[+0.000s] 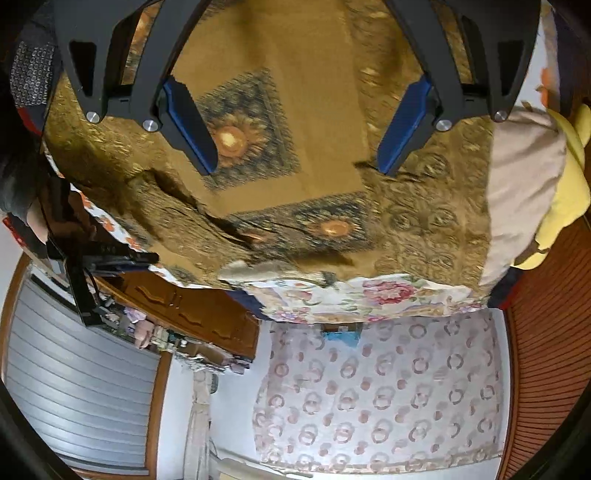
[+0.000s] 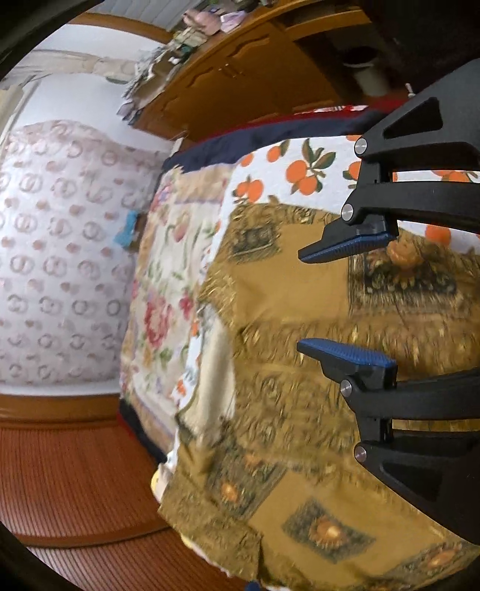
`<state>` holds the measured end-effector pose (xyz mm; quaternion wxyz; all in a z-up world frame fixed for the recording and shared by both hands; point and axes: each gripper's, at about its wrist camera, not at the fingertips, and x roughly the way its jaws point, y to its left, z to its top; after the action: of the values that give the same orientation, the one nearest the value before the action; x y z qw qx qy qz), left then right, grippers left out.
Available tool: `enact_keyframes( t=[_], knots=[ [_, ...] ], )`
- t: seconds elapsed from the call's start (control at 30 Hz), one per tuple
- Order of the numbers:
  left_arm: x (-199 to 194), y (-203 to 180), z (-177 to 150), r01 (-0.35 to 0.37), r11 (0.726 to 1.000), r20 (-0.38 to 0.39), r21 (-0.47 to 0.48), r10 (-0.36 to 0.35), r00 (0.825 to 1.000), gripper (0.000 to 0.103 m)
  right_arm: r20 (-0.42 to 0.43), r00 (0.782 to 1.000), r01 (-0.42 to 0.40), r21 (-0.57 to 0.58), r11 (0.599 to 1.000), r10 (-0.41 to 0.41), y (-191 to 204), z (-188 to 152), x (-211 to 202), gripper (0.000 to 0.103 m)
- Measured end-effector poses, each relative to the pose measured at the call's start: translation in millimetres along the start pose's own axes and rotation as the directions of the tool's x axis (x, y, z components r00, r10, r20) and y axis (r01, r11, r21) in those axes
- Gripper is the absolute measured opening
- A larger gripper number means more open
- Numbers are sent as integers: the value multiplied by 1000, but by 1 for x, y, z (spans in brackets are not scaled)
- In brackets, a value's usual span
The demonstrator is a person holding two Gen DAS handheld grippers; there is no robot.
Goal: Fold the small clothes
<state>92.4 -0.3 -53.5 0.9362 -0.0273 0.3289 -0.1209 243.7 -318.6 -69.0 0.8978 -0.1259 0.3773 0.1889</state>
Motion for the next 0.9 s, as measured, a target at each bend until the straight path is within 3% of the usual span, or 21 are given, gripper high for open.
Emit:
enact_keyframes(
  t=[0.3, 0.43, 0.73, 0.9],
  knots=[
    [21, 52, 31, -89, 996, -16, -30, 89, 996, 89, -84, 996, 6, 53, 999, -1, -29, -6, 46, 47],
    [30, 73, 44, -133, 990, -25, -37, 132, 991, 89, -60, 998, 10, 47, 999, -7, -30, -7, 47, 54],
    [57, 117, 61, -223, 974, -67, -41, 221, 973, 89, -66, 998, -5, 72, 997, 10, -40, -10, 48, 58],
    [70, 139, 70, -232, 971, -86, -55, 227, 970, 89, -69, 997, -13, 70, 997, 17, -38, -8, 52, 62]
  ],
)
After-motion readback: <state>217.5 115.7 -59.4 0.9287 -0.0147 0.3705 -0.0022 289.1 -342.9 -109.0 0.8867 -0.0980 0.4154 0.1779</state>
